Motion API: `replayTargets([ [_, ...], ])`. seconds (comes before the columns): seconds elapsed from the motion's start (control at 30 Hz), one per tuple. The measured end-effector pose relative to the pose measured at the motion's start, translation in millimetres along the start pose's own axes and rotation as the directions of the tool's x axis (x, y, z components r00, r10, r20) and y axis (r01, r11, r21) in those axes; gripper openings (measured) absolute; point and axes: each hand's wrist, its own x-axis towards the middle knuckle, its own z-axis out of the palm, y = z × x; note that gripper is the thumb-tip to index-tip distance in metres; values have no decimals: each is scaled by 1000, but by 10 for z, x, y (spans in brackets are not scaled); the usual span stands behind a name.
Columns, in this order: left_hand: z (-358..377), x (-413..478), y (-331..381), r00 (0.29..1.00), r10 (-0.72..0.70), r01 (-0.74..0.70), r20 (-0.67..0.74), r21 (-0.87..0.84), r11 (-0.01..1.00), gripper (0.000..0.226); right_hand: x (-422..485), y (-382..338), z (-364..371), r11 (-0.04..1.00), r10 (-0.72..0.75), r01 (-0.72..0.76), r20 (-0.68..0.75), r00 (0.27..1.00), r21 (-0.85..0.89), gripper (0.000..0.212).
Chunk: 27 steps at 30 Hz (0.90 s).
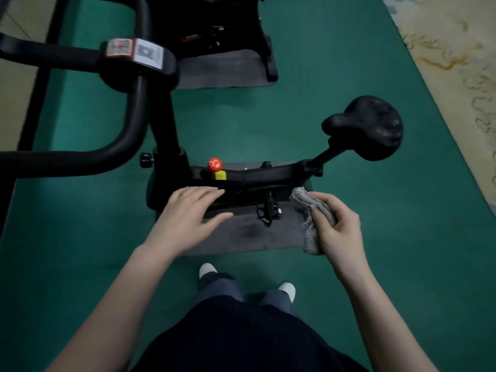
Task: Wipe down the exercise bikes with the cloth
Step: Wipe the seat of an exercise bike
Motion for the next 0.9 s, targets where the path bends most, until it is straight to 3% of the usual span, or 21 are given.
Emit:
replayTargets([
  [0.07, 88, 52, 187, 999, -22, 22, 31, -17, 1000, 90, -15, 150, -284, 999, 25, -24, -37, 999, 32, 32],
  [0.2, 334, 186, 741, 998, -32, 32, 57, -4, 999, 84, -96, 522, -930, 993, 90, -81, -112, 990, 83, 35],
  [0.5, 895, 621, 2157, 994, 67, -73, 86, 62, 995, 78, -179, 1153, -2328, 986, 140, -115, -229, 963, 120, 39],
  [0.9, 1122, 1444, 3035, 962, 187, -217, 198, 142, 966, 64, 117, 1487, -3051, 969, 204, -151, -297, 933, 194, 40],
])
